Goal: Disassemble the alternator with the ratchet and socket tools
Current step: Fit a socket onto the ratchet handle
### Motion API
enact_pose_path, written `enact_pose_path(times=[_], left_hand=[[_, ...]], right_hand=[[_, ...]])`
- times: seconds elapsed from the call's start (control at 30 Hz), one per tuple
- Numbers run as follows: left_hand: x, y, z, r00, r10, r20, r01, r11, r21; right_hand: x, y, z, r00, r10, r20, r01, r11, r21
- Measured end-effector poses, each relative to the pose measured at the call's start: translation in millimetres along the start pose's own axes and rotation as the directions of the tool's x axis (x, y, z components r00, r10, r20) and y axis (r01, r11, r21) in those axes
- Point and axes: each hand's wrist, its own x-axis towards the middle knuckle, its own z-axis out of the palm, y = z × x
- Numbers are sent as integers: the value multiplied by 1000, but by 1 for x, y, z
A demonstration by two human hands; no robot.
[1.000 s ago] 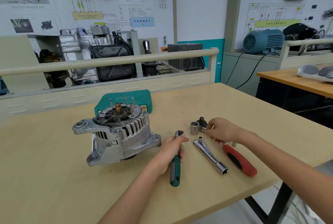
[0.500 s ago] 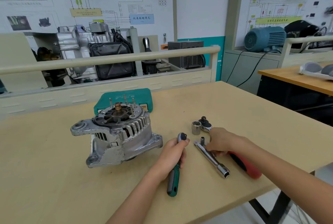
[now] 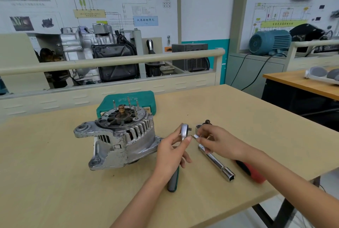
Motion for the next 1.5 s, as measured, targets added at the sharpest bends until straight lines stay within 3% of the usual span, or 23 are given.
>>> enact_pose_path(times=[0.07,0.2,0.57,0.8,0.93,1.07,1.17,1.27,1.37,1.5], left_hand=[[-1,1,1,1000,16,-15,-16,1000,-16],[-3,2,1,998,40,-44,-40,999,-9],[1,-3,-4,985,126,-114,-115,988,104],[3,-3,-5,985,138,-105,-134,990,46],[3,-3,-8,986,143,-85,-140,989,45],[3,-4,-8,987,149,-54,-146,988,47],[3,-5,-8,987,147,-59,-144,988,46],[3,-4,-7,986,155,-61,-150,985,82],[3,-3,-4,990,127,-62,-118,983,138],[5,1,-6,998,39,-49,-35,997,65]], right_hand=[[3,0,5,995,-48,-84,45,998,-33],[4,1,10,985,-62,-161,82,989,122],[11,-3,12,974,-96,-203,126,982,138],[7,-5,14,974,-103,-200,147,965,218],[6,-5,11,987,-53,-149,102,934,342],[8,-4,12,997,31,-69,14,822,569],[11,-5,12,996,80,-26,-45,767,640],[13,-6,10,994,113,8,-89,734,673],[14,-6,10,993,117,-13,-85,792,605],[19,4,8,983,182,-14,-145,825,547]])
